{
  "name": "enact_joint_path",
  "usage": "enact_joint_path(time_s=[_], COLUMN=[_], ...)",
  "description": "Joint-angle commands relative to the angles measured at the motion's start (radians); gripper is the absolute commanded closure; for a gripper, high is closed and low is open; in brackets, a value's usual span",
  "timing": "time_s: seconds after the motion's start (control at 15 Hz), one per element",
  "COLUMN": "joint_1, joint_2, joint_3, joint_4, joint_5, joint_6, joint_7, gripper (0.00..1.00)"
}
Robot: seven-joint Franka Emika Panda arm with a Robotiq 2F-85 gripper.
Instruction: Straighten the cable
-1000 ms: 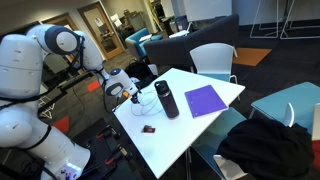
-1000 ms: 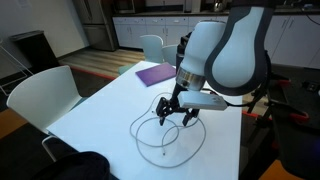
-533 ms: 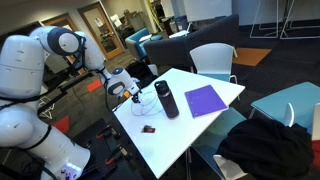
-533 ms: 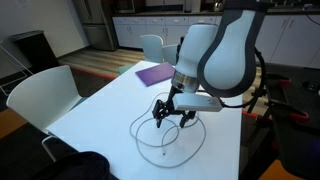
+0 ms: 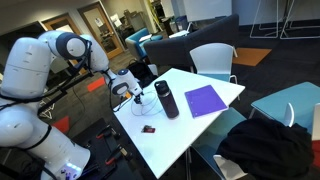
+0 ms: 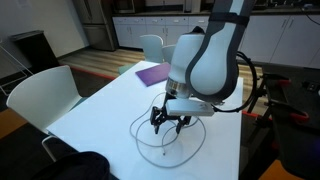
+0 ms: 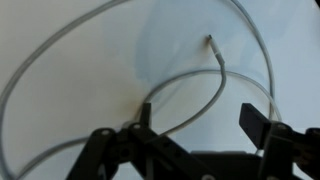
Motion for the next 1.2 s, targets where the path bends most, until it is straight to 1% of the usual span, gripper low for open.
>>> enact_joint_path(time_s=[0.0,0.07,0.2,0.4,0.47,0.53,0.67,0.8,0.87,0.93,1.13], joint_1=[0.032,0.038,0.048,0.055,0.060,0.070,0.089,0.117,0.127,0.127,0.094], joint_2=[0.015,0.013,0.005,-0.015,-0.025,-0.035,-0.078,-0.146,-0.199,-0.238,-0.381], joint_3=[-0.023,-0.026,-0.029,-0.025,-0.028,-0.033,-0.050,-0.080,-0.093,-0.098,-0.093], joint_4=[0.048,0.050,0.047,0.031,0.023,0.015,-0.018,-0.064,-0.099,-0.121,-0.180], joint_5=[0.023,0.023,0.024,0.026,0.027,0.028,0.031,0.033,0.032,0.029,0.022], joint_6=[-0.063,-0.064,-0.063,-0.057,-0.058,-0.060,-0.065,-0.069,-0.069,-0.071,-0.089], joint_7=[-0.006,-0.006,-0.007,-0.008,-0.007,-0.004,0.001,0.006,0.004,0.000,-0.016], gripper=[0.41,0.51,0.65,0.88,0.95,0.99,1.00,0.99,0.99,0.99,0.99])
